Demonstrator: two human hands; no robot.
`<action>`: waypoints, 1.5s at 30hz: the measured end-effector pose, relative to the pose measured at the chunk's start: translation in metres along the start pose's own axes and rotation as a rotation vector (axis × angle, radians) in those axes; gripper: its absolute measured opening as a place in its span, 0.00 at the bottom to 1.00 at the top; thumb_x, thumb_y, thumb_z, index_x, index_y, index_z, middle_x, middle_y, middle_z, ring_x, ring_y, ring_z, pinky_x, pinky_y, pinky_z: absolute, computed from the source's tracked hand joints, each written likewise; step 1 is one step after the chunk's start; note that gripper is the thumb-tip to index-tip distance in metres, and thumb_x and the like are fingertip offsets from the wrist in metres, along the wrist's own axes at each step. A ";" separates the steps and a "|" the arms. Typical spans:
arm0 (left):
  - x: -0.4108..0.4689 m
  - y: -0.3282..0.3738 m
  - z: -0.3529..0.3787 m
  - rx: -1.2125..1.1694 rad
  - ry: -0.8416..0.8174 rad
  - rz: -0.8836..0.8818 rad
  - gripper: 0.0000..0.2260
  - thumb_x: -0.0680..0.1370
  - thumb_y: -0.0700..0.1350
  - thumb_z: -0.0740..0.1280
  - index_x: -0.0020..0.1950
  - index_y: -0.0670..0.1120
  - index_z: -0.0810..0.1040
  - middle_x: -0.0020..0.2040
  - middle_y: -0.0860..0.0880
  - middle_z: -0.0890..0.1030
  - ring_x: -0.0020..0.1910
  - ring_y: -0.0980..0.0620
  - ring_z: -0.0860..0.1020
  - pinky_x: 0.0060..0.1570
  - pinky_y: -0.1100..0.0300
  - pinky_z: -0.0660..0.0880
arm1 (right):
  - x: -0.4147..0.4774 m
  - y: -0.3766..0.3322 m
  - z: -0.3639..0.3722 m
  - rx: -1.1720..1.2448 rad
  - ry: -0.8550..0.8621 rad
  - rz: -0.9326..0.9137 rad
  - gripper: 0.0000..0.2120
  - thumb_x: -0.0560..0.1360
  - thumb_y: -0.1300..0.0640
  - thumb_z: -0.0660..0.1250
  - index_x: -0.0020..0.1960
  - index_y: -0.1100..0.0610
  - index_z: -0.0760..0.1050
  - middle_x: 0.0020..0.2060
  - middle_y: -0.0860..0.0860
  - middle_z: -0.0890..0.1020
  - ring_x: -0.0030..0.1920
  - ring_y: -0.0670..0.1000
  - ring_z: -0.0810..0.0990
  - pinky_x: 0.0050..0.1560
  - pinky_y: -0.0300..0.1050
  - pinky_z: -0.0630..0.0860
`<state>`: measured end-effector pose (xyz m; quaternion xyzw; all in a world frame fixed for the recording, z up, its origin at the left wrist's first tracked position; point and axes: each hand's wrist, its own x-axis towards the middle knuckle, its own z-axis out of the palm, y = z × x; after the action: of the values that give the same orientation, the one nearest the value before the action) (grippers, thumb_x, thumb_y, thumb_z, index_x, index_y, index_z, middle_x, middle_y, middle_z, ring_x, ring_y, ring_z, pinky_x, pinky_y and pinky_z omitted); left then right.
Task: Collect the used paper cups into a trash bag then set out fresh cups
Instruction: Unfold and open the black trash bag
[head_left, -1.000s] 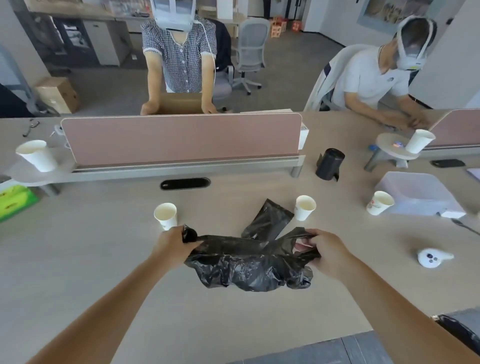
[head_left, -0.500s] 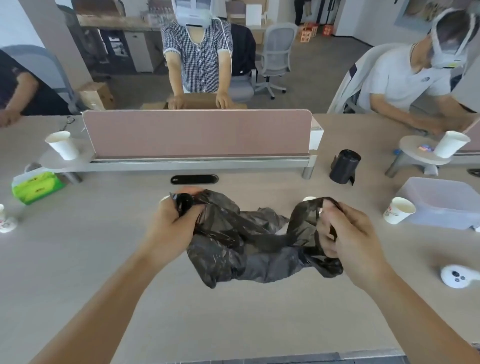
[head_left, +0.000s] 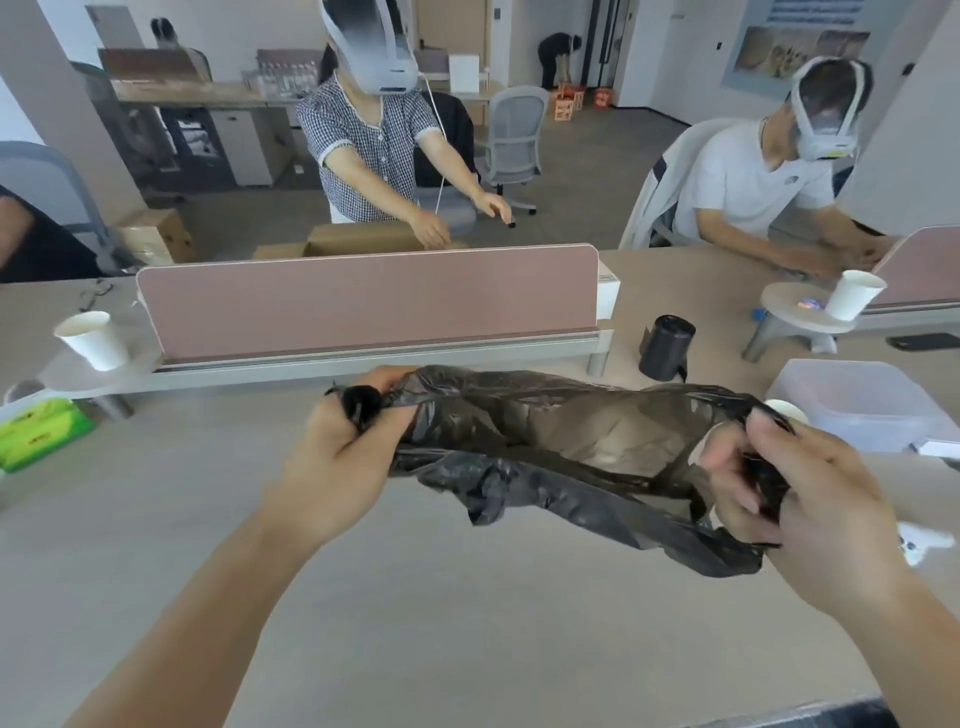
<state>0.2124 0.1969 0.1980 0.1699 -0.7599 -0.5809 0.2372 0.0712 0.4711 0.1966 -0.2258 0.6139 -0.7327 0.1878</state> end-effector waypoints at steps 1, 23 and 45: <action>0.000 0.002 -0.003 -0.008 0.019 0.043 0.17 0.79 0.41 0.63 0.48 0.65 0.82 0.48 0.54 0.86 0.53 0.54 0.83 0.56 0.53 0.77 | -0.002 -0.002 -0.002 -0.005 0.000 -0.011 0.20 0.70 0.44 0.63 0.34 0.61 0.78 0.23 0.52 0.64 0.23 0.46 0.57 0.25 0.34 0.55; 0.021 -0.063 0.014 0.896 -0.139 0.612 0.22 0.65 0.33 0.72 0.55 0.51 0.81 0.55 0.49 0.76 0.54 0.45 0.73 0.53 0.49 0.71 | 0.025 -0.006 0.048 -0.177 0.050 0.369 0.16 0.79 0.66 0.55 0.35 0.63 0.75 0.43 0.61 0.86 0.41 0.59 0.83 0.42 0.48 0.78; 0.042 -0.051 -0.010 1.124 -0.426 0.091 0.31 0.76 0.68 0.58 0.76 0.57 0.59 0.73 0.47 0.68 0.70 0.41 0.68 0.66 0.45 0.70 | 0.039 -0.004 0.043 -1.753 -0.257 -0.605 0.16 0.75 0.53 0.65 0.62 0.40 0.76 0.58 0.53 0.69 0.44 0.50 0.75 0.37 0.45 0.77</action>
<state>0.1822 0.1528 0.1580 0.1163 -0.9878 -0.1010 -0.0216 0.0628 0.4154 0.2108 -0.5163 0.8369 0.0046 -0.1816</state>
